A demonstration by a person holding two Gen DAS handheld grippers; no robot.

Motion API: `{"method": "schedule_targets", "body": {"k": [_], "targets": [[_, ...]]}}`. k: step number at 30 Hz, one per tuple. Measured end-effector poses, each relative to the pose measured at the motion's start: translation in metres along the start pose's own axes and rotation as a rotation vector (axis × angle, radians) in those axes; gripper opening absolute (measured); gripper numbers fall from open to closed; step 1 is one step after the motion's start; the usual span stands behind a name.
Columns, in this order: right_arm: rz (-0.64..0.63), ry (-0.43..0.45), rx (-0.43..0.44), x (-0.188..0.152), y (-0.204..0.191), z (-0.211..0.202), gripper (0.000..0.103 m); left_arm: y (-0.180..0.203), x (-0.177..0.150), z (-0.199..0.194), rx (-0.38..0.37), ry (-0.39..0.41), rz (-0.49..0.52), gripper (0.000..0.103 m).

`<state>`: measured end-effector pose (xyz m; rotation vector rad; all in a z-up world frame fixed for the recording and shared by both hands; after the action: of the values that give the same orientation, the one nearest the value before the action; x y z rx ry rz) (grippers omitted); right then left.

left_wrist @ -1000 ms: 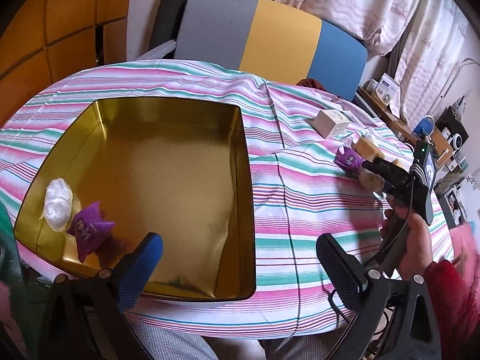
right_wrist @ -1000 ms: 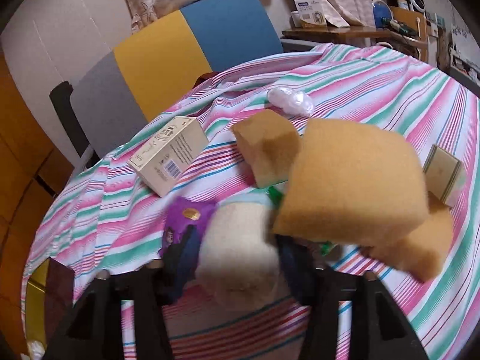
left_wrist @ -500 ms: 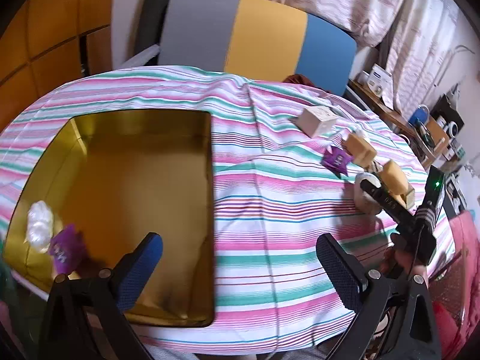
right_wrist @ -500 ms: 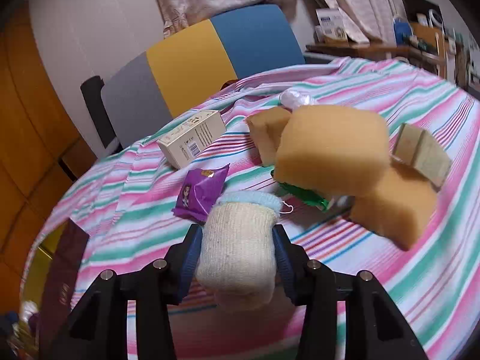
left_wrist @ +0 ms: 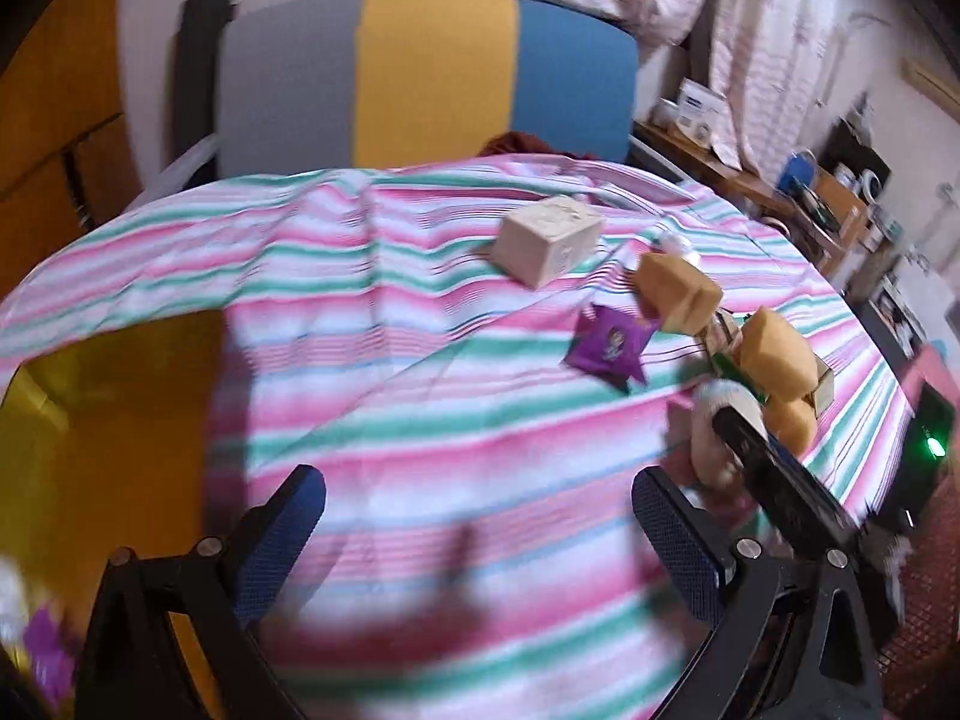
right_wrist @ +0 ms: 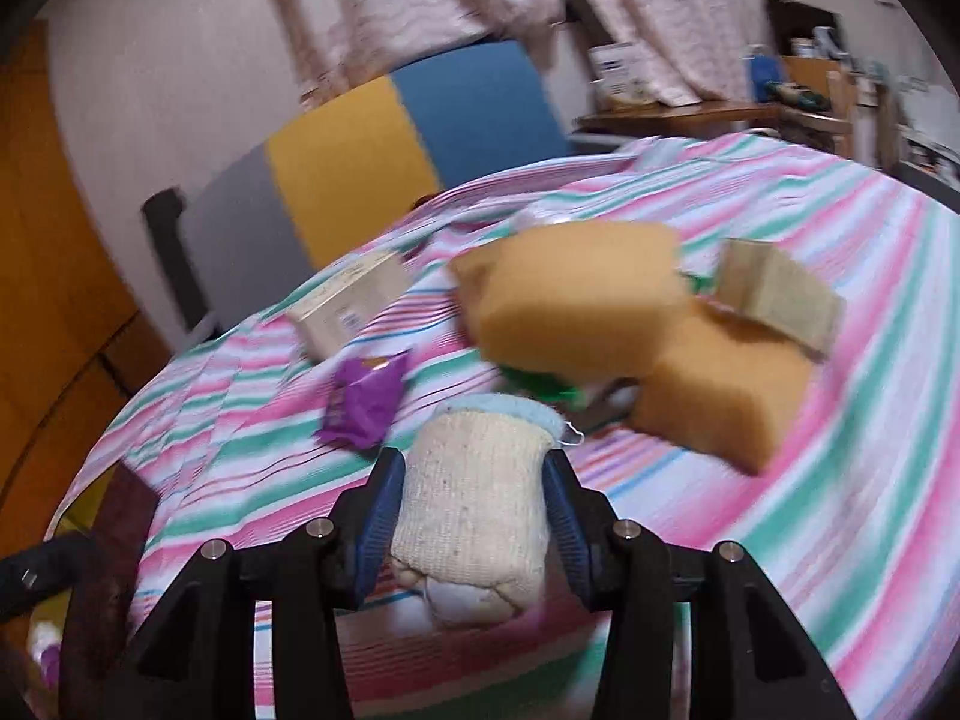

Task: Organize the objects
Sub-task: 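Grasp the second purple packet with the left gripper while the right gripper holds the sock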

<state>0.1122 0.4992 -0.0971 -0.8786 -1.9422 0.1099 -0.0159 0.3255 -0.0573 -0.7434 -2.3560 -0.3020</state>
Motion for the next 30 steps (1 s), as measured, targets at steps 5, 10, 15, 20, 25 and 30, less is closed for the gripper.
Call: {"method": "schedule_targets", "body": {"k": [5,10,15,20,25,30], "targets": [[0.051,-0.001,0.026,0.000,0.010,0.002,0.048,0.036,0.029,0.044,-0.036,-0.021,0.066,0.103],[0.047,-0.007,0.030,-0.001,0.011,0.004,0.048,0.065,0.053,0.081,-0.029,0.008,0.154,0.101],[0.059,-0.018,0.042,-0.002,0.013,0.009,0.052,0.079,0.056,0.104,-0.035,0.023,0.265,0.096],[0.055,-0.027,0.048,-0.003,0.013,0.009,0.053,0.085,0.062,0.129,-0.089,-0.066,0.229,0.079],[0.059,-0.027,0.051,-0.004,0.013,0.009,0.053,0.089,0.067,0.133,-0.034,-0.021,0.234,0.050],[0.054,-0.029,0.049,-0.004,0.013,0.009,0.054,0.072,0.056,0.128,-0.012,0.043,0.222,0.044]]}}
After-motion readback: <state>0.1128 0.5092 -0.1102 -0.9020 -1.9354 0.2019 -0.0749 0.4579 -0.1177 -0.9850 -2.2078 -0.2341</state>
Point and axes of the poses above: each gripper's, at about its wrist camera, not at the fingertips, and z roughly the way its jaws point, y to its right, x to its top, the point moved 4 cm from there along z, roughly the way its jaws point, and after that the axes turned 8 degrees about x, right-handed, at the moved point
